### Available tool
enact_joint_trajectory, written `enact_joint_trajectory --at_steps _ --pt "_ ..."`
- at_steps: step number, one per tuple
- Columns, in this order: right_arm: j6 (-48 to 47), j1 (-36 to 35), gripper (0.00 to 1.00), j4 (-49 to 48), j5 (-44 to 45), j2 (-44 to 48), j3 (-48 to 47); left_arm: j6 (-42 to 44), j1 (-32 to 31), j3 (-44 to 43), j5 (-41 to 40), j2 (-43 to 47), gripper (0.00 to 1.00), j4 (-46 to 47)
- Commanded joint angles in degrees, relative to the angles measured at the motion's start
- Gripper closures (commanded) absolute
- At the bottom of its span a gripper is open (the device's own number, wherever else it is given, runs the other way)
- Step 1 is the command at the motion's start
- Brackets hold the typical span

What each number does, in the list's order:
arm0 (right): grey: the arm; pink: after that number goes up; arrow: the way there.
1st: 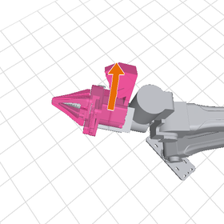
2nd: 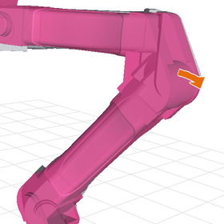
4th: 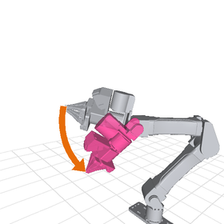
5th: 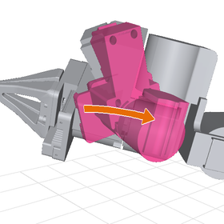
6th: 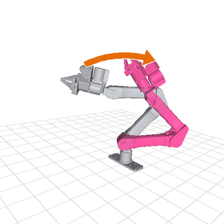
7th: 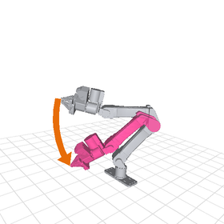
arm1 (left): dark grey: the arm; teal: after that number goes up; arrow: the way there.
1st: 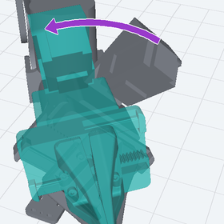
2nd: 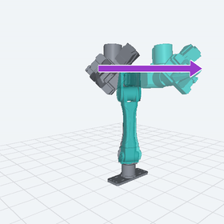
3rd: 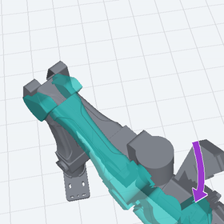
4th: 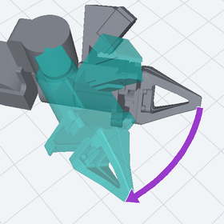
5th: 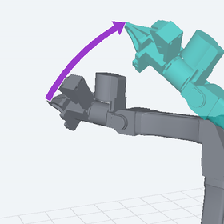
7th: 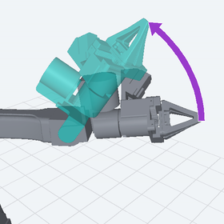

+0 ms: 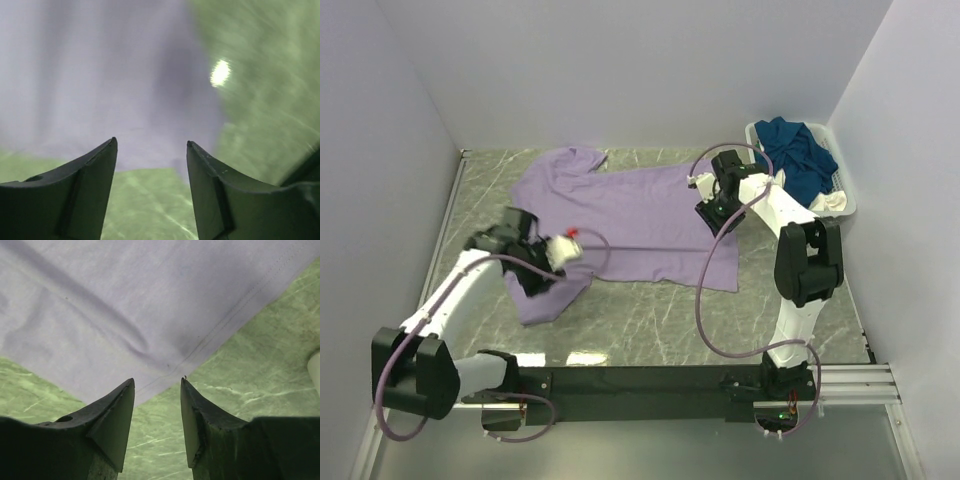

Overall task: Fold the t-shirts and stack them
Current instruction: Flatten the tshirt out

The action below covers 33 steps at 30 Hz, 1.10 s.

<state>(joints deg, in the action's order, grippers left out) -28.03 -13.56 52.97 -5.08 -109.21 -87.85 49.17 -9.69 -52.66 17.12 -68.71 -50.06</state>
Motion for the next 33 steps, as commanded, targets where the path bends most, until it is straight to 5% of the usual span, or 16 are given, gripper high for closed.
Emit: enact_joint_trajectory --at_steps 1,9,12,13,16,21,24,25,27,29,33 --pt "1.0 0.4 0.52 1.3 -0.9 2.7 0.6 1.7 -9.0 6.1 -5.6 -0.4 0.34 -0.3" --pt "0.8 1.2 0.55 1.9 -0.8 2.1 0.8 -5.0 -20.1 13.4 -15.6 -7.0 0.35 11.2" --pt "0.3 1.4 0.56 1.6 -0.2 1.7 1.3 -5.7 -20.4 13.8 -16.9 -9.9 0.54 12.9" --pt "0.2 1.8 0.56 1.3 0.0 1.6 1.5 -5.3 -20.0 13.1 -16.9 -10.6 0.71 11.4" --pt "-0.3 2.6 0.59 1.3 0.3 0.8 1.2 -2.4 -13.7 7.0 -9.7 -11.3 0.99 4.2" --pt "-0.9 3.2 0.62 2.0 -0.5 -0.6 -0.6 9.1 0.1 -14.7 9.0 -20.8 1.0 -14.1" --pt "-1.0 3.1 0.62 2.7 -1.2 -2.2 -2.1 12.2 7.2 -27.2 14.4 -32.2 0.77 -22.3" --pt "-1.1 3.1 0.62 2.9 -1.3 -2.7 -2.3 11.4 9.6 -29.8 15.0 -37.8 0.55 -22.6" --pt "-1.1 3.1 0.6 3.2 -1.3 -3.7 -3.1 8.0 12.9 -37.6 15.9 -42.7 0.25 -21.6" --pt "-1.1 3.1 0.59 3.4 -1.5 -3.2 -3.0 8.0 17.1 -42.8 17.8 -47.7 0.17 -23.1" --pt "-1.4 3.2 0.58 4.2 -3.1 -0.7 -0.7 8.5 20.8 -45.9 20.7 -46.3 0.19 -21.7"
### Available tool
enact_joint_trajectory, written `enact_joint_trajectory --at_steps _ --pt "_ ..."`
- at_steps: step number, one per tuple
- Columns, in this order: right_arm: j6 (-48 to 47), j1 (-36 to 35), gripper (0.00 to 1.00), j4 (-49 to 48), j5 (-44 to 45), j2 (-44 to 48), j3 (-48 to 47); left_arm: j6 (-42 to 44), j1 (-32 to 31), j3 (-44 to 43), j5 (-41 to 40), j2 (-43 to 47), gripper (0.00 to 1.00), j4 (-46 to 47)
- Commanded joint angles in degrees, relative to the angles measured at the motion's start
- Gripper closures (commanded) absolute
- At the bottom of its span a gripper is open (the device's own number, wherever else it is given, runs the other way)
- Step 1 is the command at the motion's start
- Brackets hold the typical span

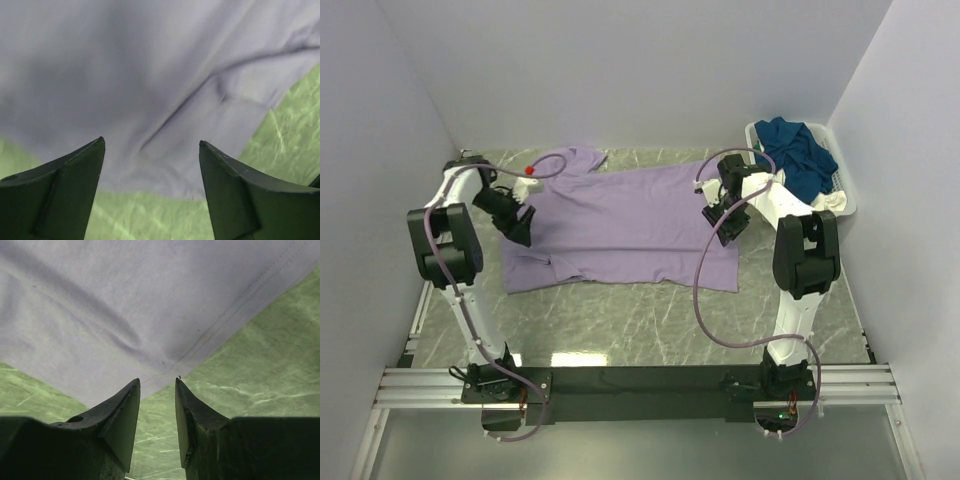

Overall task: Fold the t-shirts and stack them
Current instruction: Flatten the tshirt out

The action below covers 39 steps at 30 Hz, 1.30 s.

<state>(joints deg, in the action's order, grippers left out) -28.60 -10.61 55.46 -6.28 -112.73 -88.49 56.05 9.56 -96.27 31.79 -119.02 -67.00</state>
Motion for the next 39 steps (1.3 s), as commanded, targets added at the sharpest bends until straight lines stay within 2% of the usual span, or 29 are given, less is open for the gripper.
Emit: enact_joint_trajectory --at_steps 1,3,4,8,9,10,12,15,18,21,29,34,36,39 --pt "-0.9 0.2 0.59 1.8 -2.4 3.2 0.2 2.2 1.3 -0.2 6.2 8.1 0.22 -3.4" --pt "-1.1 0.2 0.59 2.1 -4.0 4.3 1.6 4.3 0.5 8.5 5.9 13.1 0.25 0.0" --pt "-1.1 0.2 0.6 2.4 -4.4 4.5 2.1 4.9 -0.9 11.7 5.1 18.2 0.27 4.3" --pt "-1.6 0.2 0.62 3.0 -6.0 4.9 3.9 8.9 -6.2 27.8 -0.3 28.4 0.33 15.2" --pt "-1.7 0.2 0.62 3.1 -6.0 4.9 4.1 9.9 -7.3 29.7 -1.5 29.7 0.35 16.8" --pt "-1.7 0.2 0.64 3.8 -6.2 4.9 4.0 9.9 -9.1 31.0 -2.6 30.7 0.42 17.9" --pt "-1.5 0.2 0.65 4.7 -6.9 4.8 3.5 7.9 -12.5 32.1 -4.5 30.1 0.49 16.9" --pt "-1.2 0.2 0.65 5.4 -7.3 5.4 3.8 1.8 -15.4 35.0 -4.4 30.2 0.47 20.3" --pt "-1.3 0.2 0.66 5.1 -7.3 5.9 4.9 -0.8 -19.6 40.1 -10.4 32.2 0.46 26.4" --pt "-1.5 0.2 0.66 4.6 -6.7 6.3 6.3 -2.4 -22.3 41.2 -13.3 30.3 0.46 27.7" --pt "-2.1 0.3 0.67 3.7 -5.4 6.3 7.2 -3.3 -22.7 39.1 -15.8 26.1 0.5 29.0" --pt "-2.0 0.7 0.68 3.4 -5.4 5.9 7.0 -2.8 -22.8 38.6 -15.9 25.5 0.69 28.5" --pt "-2.1 0.6 0.68 3.5 -5.4 5.9 7.0 -2.4 -22.8 37.9 -14.7 25.9 0.71 26.9" --pt "-2.2 0.7 0.68 3.6 -5.5 5.9 7.0 -2.3 -22.8 37.2 -13.7 26.8 0.68 25.3"
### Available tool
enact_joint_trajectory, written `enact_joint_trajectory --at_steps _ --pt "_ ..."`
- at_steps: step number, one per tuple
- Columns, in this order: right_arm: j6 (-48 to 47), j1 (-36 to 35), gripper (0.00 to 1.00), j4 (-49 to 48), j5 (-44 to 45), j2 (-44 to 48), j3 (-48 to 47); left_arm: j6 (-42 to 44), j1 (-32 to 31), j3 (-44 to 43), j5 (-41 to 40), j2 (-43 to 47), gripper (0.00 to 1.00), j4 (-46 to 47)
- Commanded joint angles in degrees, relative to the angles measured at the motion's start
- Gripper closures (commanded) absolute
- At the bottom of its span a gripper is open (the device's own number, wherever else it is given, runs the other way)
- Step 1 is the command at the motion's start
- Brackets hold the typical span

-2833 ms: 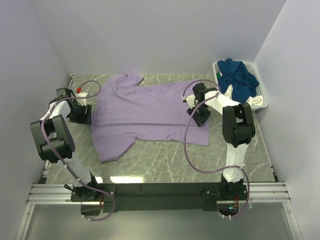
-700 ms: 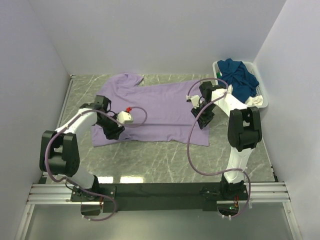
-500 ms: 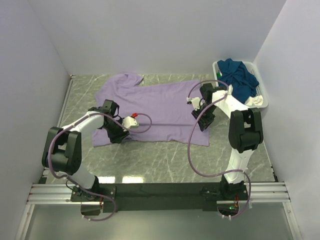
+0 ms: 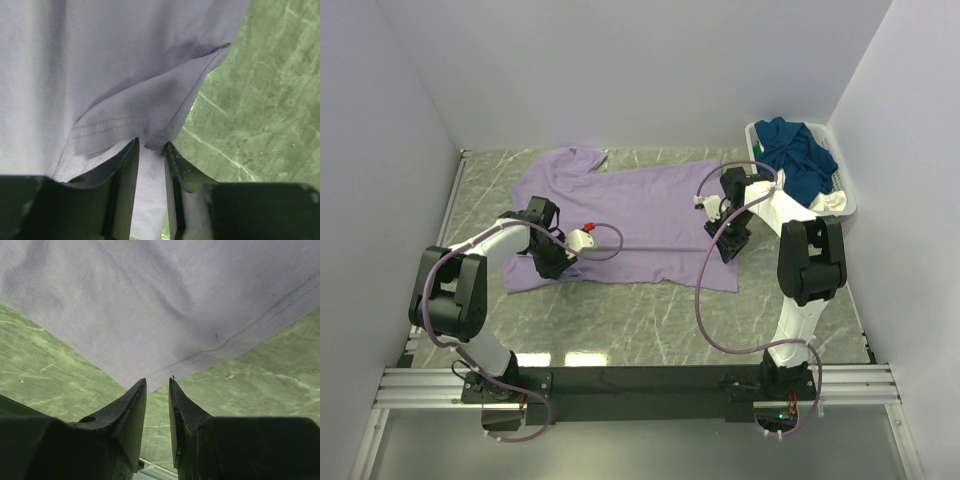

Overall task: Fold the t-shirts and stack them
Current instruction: Flatten the tshirt out

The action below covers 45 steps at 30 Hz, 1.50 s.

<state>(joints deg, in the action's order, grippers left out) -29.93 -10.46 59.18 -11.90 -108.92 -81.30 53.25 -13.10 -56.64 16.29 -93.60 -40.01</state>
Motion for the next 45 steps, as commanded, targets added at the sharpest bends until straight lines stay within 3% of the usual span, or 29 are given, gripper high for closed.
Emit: enact_joint_trajectory --at_steps 1,5,8,10,11,12,13,14,21,27,28,29,30,31,33,38,42,45 --pt "-0.9 0.5 0.68 -0.2 0.2 1.9 -0.2 0.6 -0.3 -2.5 1.9 1.6 0.67 -2.1" --pt "-1.1 0.5 0.68 -0.1 0.0 1.8 -0.1 0.6 -0.3 -3.5 2.6 1.5 0.59 -3.2" --pt "-1.1 0.4 0.67 -0.3 0.3 1.8 0.0 0.4 -0.3 -3.7 2.5 1.2 0.6 -3.1" --pt "-1.2 0.6 0.68 -0.4 0.4 2.0 0.2 0.6 -0.3 -4.0 2.9 0.9 0.67 -3.0" --pt "-1.4 0.7 0.68 -0.4 0.6 2.0 0.3 0.4 -0.3 -4.5 3.4 0.6 0.79 -3.5" --pt "-1.4 0.7 0.68 -0.4 0.6 2.0 0.3 0.6 -0.3 -4.5 3.4 0.6 0.8 -3.5" --pt "-1.4 0.6 0.69 -0.4 0.6 2.0 0.3 0.8 -0.3 -4.9 3.7 0.7 0.94 -3.9" --pt "-1.4 0.7 0.69 -0.4 0.6 2.1 0.3 1.0 -0.3 -5.8 4.4 0.9 0.99 -5.8" --pt "-1.9 1.1 0.7 -0.2 0.9 2.4 0.0 5.3 -3.8 -9.8 6.7 5.5 0.99 -22.3" --pt "-2.8 1.7 0.71 0.5 1.4 2.2 -1.1 2.5 -15.2 -5.4 9.6 7.2 0.99 -32.1" --pt "-2.8 1.7 0.71 0.7 1.4 2.1 -1.3 1.7 -17.9 -4.8 10.9 6.9 0.99 -31.4" --pt "-2.9 1.6 0.71 0.9 1.5 2.1 -1.6 1.0 -18.9 -4.1 11.4 6.6 0.91 -30.7" --pt "-3.1 1.7 0.7 1.1 1.5 2.2 -1.6 -0.9 -19.5 -3.9 12.1 6.3 0.74 -30.0" --pt "-3.2 1.7 0.68 1.5 1.5 2.2 -1.7 -1.7 -19.8 -3.9 12.9 6.3 0.43 -29.1" --pt "-3.6 1.7 0.66 1.8 1.4 2.5 -1.2 -3.7 -19.7 -5.0 12.9 7.5 0.27 -26.7" --pt "-3.4 1.6 0.66 1.8 0.4 2.4 -0.7 -1.6 -12.2 -7.9 12.0 8.9 0.36 -28.8" --pt "-3.2 1.4 0.69 1.5 -0.5 2.6 0.3 1.2 -3.1 -7.3 7.7 9.0 0.5 -27.4" --pt "-3.1 1.2 0.69 0.1 -0.4 2.9 2.4 1.3 2.2 -3.6 3.1 9.5 0.46 -20.0"
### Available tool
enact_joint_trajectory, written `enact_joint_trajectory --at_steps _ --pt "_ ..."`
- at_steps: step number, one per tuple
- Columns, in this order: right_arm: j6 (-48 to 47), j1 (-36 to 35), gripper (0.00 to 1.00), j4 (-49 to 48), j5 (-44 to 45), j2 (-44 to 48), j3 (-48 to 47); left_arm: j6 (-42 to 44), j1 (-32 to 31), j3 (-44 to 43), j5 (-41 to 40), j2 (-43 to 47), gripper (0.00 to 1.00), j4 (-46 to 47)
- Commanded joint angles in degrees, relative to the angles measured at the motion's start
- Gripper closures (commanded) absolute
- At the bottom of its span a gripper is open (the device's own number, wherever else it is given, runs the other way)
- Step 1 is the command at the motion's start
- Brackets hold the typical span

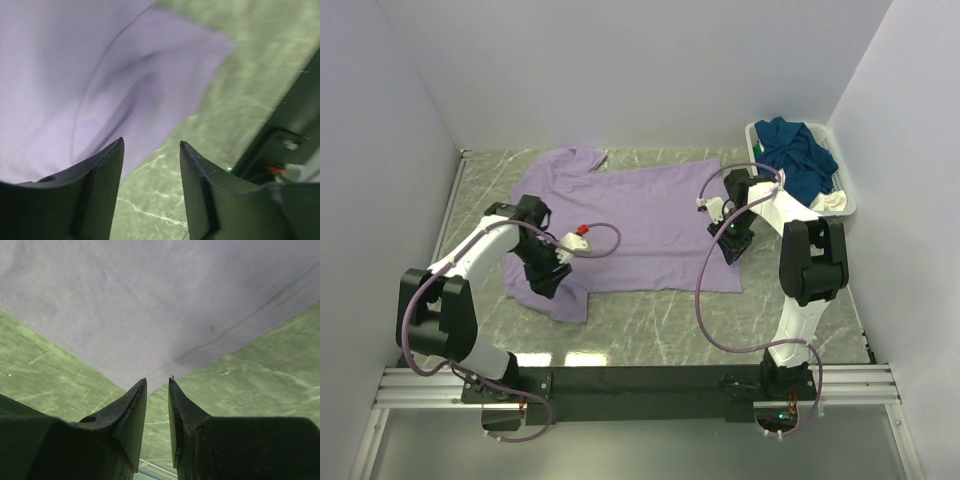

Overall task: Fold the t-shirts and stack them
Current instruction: Flatten the tshirt out

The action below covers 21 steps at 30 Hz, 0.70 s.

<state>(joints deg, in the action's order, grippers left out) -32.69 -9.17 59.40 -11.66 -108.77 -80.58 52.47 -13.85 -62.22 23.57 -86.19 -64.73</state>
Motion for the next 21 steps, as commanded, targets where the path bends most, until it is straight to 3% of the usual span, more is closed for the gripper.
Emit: enact_joint_trajectory --at_steps 1,7,12,15,21 --pt "0.0 -0.1 0.69 -0.7 -0.6 2.6 2.5 1.8 4.9 2.4 -4.5 1.7 0.45 6.4" --pt "0.3 -0.7 0.71 -3.8 1.0 0.7 6.9 -5.6 7.9 4.6 -7.1 -2.5 0.5 20.2" --pt "0.0 -0.9 0.72 -5.9 3.4 -0.1 10.3 -6.2 8.0 8.7 -13.6 -7.0 0.58 24.6" --pt "-0.5 -1.3 0.73 -6.5 5.1 0.6 12.4 -3.9 7.9 12.5 -14.6 -6.2 0.61 23.3" --pt "-4.8 -1.5 0.73 -3.7 8.3 7.1 16.9 3.2 8.0 16.9 -12.6 1.9 0.69 9.8"
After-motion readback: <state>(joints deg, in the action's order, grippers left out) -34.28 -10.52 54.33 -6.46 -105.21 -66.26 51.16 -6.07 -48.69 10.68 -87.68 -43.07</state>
